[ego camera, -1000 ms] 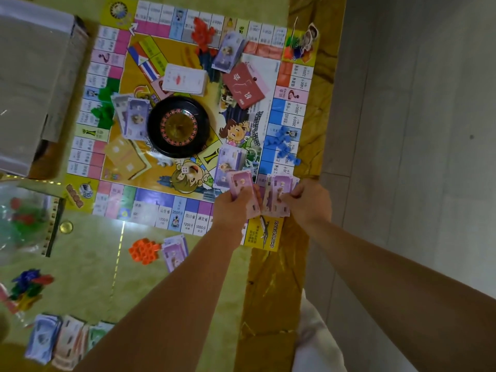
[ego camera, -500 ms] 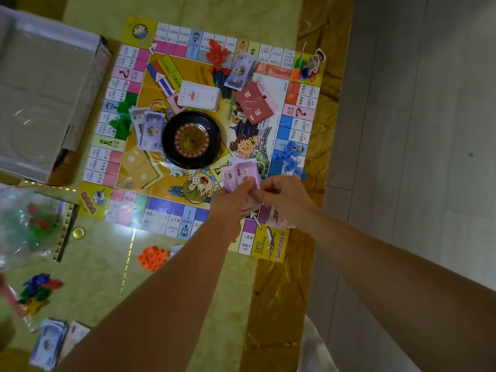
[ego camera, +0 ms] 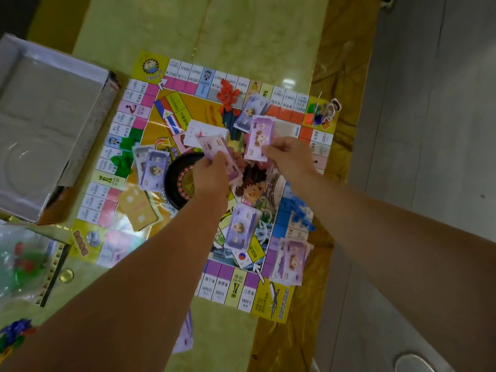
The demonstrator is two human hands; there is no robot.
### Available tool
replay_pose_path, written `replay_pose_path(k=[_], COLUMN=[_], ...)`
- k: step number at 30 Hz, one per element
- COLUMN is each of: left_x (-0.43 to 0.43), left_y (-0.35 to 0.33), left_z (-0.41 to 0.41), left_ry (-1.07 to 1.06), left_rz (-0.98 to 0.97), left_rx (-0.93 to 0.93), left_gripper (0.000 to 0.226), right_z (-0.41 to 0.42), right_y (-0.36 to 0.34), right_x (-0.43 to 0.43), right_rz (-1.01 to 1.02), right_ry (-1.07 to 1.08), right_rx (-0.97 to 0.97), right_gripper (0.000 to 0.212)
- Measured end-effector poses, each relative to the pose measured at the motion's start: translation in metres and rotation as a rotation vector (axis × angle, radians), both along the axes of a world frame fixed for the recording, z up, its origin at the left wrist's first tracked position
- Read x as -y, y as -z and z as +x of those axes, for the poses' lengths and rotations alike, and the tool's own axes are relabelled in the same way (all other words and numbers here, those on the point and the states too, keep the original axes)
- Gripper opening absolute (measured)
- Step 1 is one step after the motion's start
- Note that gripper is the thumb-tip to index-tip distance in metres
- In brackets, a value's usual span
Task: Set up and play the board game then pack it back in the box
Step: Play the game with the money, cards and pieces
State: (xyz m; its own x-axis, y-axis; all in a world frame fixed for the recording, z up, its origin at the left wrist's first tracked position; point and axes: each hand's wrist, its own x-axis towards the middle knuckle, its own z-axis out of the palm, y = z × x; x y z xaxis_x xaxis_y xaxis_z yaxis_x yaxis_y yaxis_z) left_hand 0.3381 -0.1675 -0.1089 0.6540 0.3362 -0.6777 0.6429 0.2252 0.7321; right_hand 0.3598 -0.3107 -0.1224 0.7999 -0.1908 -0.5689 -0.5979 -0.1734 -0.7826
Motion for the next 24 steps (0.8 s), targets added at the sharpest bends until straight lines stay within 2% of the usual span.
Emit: replay_pose_path(k=[7, 12, 18, 21, 24], left_x=[-0.001, -0.006, -0.013, -0.017, -0.023], left_y=[0.009, 0.016, 0.011, 0.006, 0.001], left_z=[0.032, 0.042, 0.044, 0.041, 0.037], left_ry=[-0.003, -0.027, -0.040, -0.041, -0.061], left_rz=[-0.150, -0.184, -0.215, -0.265, -0.215], left_rx=[0.052, 0.052, 0.037, 0.059, 0.020], left_gripper=[0.019, 0.021, 0.022, 0.019, 0.014], right_z=[0.059, 0.077, 0.073, 0.060, 0.046], right_y=[0.018, 0.022, 0.019, 0.007, -0.001], right_x=[-0.016, -0.023, -0.024, -0.032, -0.043], right_rz=[-0.170, -0.263, -0.333, -0.229, -0.033], right_ry=[0.074, 0.066, 0.046, -0.024, -0.277], right_rx=[-0.014, 0.012, 0.123, 0.209, 0.137], right_gripper=[0.015, 0.029, 0.022, 0.014, 0.011])
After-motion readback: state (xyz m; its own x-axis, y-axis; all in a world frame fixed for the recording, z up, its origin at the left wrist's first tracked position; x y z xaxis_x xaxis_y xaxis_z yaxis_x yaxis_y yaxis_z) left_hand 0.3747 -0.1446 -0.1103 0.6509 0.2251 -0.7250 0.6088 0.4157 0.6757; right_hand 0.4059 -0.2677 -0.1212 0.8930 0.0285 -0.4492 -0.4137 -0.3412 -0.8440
